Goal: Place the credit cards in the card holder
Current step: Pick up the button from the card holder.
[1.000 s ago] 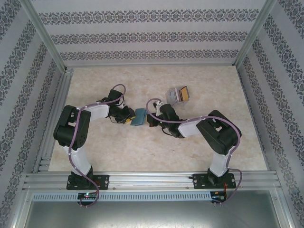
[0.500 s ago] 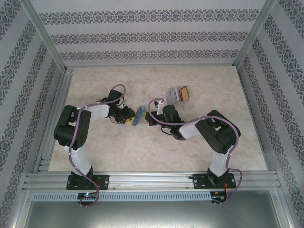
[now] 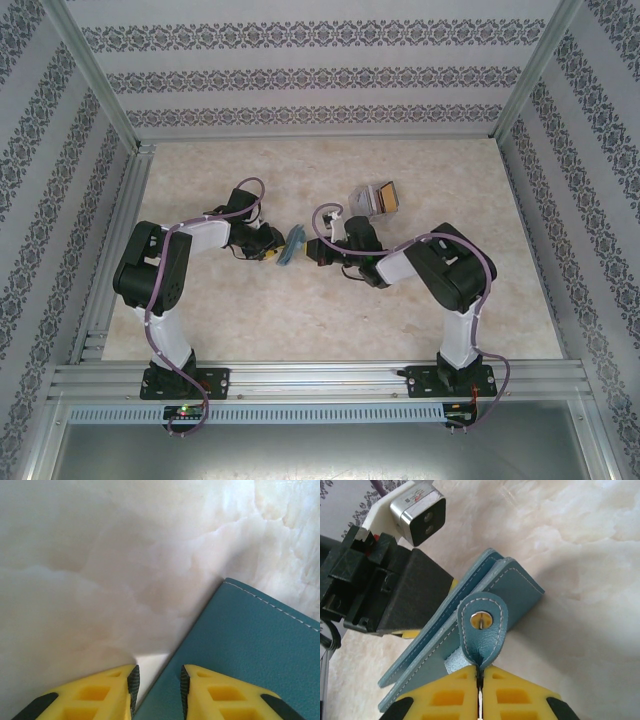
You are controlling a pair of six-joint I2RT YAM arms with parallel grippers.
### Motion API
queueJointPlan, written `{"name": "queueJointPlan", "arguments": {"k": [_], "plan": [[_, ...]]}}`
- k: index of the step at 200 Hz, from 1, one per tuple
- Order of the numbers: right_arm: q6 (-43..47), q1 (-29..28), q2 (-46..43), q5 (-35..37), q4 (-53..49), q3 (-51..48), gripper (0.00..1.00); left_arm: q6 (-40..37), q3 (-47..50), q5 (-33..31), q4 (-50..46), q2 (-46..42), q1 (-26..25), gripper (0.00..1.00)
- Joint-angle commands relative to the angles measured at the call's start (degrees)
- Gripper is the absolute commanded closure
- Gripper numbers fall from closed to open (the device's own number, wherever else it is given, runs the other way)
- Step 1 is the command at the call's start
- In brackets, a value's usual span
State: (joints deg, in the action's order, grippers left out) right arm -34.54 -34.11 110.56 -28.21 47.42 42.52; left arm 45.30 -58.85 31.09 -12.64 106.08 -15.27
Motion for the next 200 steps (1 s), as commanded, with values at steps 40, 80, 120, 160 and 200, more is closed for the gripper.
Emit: {"name": "queueJointPlan", "arguments": {"k": [40,80,120,160,200], "plan": [[1.2,1.07,-4.43,-3.46,-1.21,-0.42,0.82,-0.99,-1.79,-4.38,-8.48,2.1,-1.67,0.67],[1.15,1.65,-6.28,-3.12,-1.8,-1.25,0.75,-1.05,-2.65,-5.3,-9.06,2.24,-2.88,0.67],[0.88,2.93,-8.8,-2.55,-3.17,-2.88,0.59,-1.22,-3.95,-5.97,-9.77,3.03,-3.96,0.67],[0.89,4.27,-9.61,-2.7,-10.04,-0.96,0.54,-1.23,-5.5,-6.83,-10.36,4.08,-5.61,0.67],[6.89,5.09,-11.45,-0.78,-36.12,7.0,0.57,-1.44,-7.23,-7.52,-11.75,4.57,-7.24,0.67]]}}
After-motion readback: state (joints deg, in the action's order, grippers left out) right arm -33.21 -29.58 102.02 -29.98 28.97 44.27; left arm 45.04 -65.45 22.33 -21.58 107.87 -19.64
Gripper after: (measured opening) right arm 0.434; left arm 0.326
